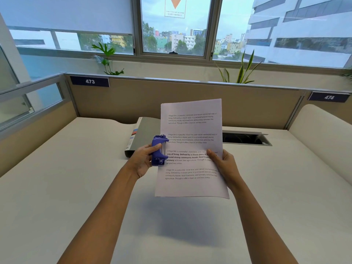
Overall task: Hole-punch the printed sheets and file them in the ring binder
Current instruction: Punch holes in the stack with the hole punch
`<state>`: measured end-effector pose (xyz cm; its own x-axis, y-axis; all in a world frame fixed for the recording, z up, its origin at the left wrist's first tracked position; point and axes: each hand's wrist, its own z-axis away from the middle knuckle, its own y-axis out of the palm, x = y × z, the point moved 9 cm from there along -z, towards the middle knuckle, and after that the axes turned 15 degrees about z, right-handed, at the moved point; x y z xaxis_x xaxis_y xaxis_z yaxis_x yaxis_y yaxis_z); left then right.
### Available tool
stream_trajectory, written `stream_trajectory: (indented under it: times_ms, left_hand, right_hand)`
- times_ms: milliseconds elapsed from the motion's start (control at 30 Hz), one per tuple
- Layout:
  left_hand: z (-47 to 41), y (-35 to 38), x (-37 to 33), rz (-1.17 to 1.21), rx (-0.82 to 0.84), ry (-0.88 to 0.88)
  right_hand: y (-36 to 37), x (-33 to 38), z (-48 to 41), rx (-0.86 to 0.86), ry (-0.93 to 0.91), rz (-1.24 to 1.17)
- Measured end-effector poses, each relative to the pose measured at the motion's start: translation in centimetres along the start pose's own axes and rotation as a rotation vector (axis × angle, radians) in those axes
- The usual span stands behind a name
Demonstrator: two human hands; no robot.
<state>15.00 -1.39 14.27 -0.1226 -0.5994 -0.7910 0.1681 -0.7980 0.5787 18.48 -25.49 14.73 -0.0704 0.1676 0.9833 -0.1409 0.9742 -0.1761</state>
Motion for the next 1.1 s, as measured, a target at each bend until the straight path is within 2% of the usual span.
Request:
stream_trajectory:
  times_ms: [867,1100]
  left_hand:
    - [0.4,0.5,-0.9,-0.013,-0.009,0.019]
    - [0.4,0.2,-0.8,0.003,-0.054,0.021]
  right_hand:
    - [0.2,0.8,0.3,0.011,-0.021,0.021]
    - [0.3,0.6,0.2,0.016,-0.011,0.035]
